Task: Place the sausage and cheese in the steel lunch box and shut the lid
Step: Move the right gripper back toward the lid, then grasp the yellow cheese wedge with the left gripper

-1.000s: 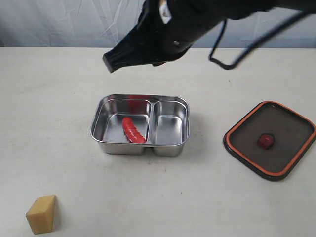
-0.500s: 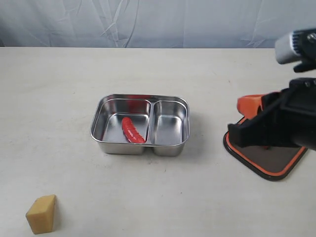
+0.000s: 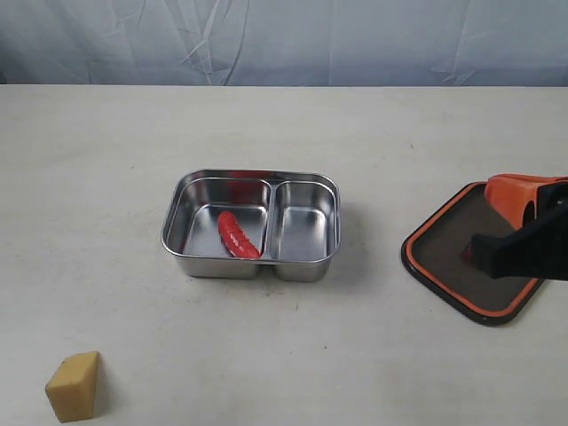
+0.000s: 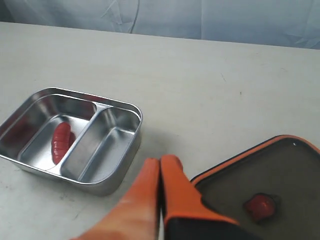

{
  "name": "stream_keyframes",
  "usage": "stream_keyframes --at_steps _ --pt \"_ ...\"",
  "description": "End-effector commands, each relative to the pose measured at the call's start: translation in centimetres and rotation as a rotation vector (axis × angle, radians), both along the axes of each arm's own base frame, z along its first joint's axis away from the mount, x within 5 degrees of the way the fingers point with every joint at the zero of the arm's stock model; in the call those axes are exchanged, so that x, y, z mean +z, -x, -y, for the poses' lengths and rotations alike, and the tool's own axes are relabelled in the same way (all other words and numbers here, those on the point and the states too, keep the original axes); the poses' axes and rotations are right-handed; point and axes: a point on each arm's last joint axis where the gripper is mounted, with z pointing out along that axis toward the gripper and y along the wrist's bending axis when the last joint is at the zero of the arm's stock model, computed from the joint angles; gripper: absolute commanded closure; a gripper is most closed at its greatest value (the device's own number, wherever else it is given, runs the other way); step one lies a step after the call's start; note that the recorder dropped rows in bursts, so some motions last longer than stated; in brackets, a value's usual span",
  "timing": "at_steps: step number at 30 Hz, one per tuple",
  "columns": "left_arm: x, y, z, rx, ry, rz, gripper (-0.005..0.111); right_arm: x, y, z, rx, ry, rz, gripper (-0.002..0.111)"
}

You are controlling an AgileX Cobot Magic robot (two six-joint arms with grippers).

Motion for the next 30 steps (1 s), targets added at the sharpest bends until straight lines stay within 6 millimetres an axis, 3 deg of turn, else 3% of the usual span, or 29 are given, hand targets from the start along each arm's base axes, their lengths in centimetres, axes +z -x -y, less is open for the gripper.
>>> stream_keyframes --at_steps 1,4,8,11,14,18,23,26,30 --pt "3.9 -0.9 0.7 -0.083 -0.115 -0.082 0.107 0.0 0.0 0.2 -0.01 0.004 0.009 0.108" --pt "6.6 -3.6 0.8 -0.119 -0.243 -0.226 0.107 0.0 0.0 0.2 -0.014 0.005 0.007 0.108" --pt "8.2 -8.4 1.0 -0.247 -0.398 -0.577 0.107 -0.2 -0.2 0.8 -0.066 0.037 0.0 0.108" --pt "7.9 -11.6 1.0 -0.344 -0.465 -0.845 0.107 -0.4 -0.3 1.2 -0.113 0.065 -0.009 0.108" --pt "6.2 -13.6 1.1 -0.431 -0.471 -1.081 0.107 -0.4 -0.4 1.5 -0.139 0.081 -0.012 0.108" --pt "3.0 -14.4 1.5 -0.511 -0.402 -1.258 0.107 -0.4 -0.4 1.5 -0.143 0.083 -0.013 0.108" --pt "0.3 -13.5 2.0 -0.574 -0.318 -1.383 0.1 -0.5 -0.4 1.7 -0.156 0.093 -0.013 0.108" --pt "-0.2 -13.0 2.4 -0.641 -0.297 -1.39 0.083 -0.5 -0.4 1.8 -0.173 0.103 -0.016 0.108" --pt "-0.6 -12.7 2.9 -0.685 -0.255 -1.361 0.051 -0.5 -0.5 1.9 -0.179 0.107 -0.017 0.108"
